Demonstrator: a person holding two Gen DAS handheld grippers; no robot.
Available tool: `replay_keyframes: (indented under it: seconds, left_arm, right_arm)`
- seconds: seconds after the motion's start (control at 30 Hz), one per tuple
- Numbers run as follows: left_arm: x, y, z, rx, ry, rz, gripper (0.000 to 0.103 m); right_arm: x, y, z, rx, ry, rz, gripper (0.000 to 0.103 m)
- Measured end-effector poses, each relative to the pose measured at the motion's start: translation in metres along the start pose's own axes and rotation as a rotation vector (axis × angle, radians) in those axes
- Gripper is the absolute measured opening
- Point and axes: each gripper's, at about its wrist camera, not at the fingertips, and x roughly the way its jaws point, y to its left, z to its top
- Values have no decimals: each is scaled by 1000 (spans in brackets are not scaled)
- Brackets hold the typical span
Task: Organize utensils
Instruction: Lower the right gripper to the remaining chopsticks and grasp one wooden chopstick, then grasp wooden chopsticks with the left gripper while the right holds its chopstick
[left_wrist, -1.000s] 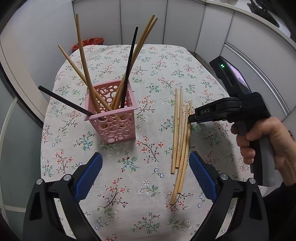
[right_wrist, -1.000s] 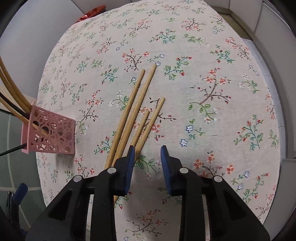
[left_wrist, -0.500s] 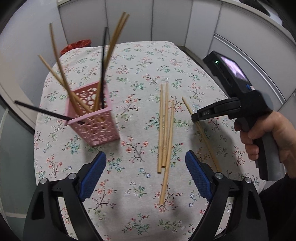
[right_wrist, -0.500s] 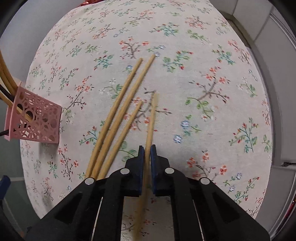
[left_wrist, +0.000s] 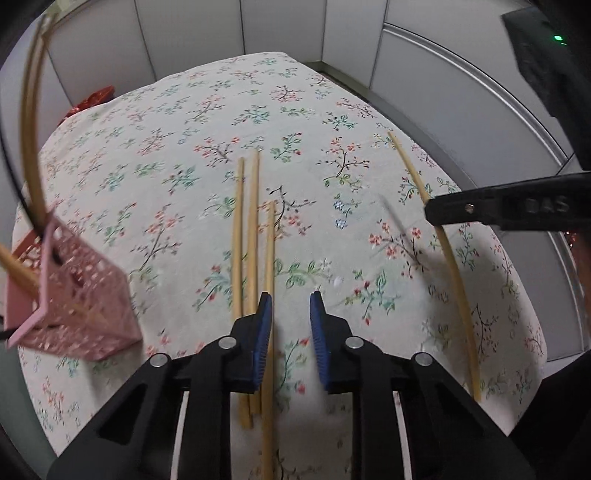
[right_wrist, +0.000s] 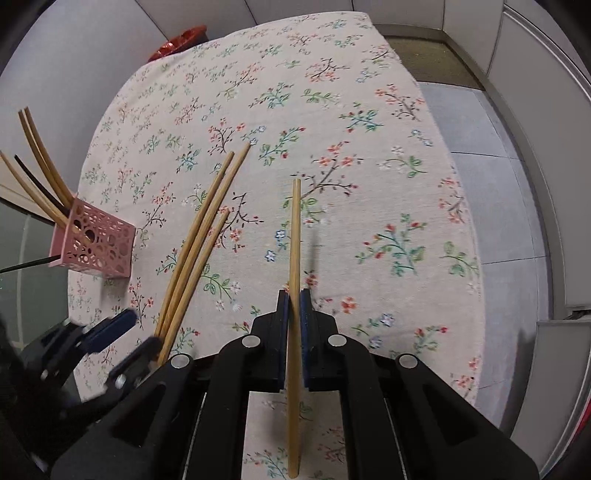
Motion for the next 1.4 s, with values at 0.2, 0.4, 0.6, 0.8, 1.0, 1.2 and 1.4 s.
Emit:
replay_keyframes:
  seconds: [0.2,0.4,0.6,0.8,1.0,1.2,1.4]
  left_arm:
    - [30,2,13,10,4,15,15]
    - [48,11,22,-28,28,35,15]
    - [51,16,31,-61,26,46,15]
    - [45,15,36,-62,3,33,15]
    - [44,22,29,-78,12,34,15]
    - [48,20,30,-69,39,-9,15]
    - [46,17,32,-50,15,31,15]
  right_arm:
    - [-3,-11,0,16,-7,33,5]
    - [-4,-12,3,16,-10,59,5]
    - [-8,-16,2,15,-12,70,5]
    - [-9,-19,0,19,-8,71,5]
    - [-11,-21,-1,26,-12,76,5]
    - [-10,-19,-1,21,-10,80,5]
    - [-10,-20,0,24,-9,79,5]
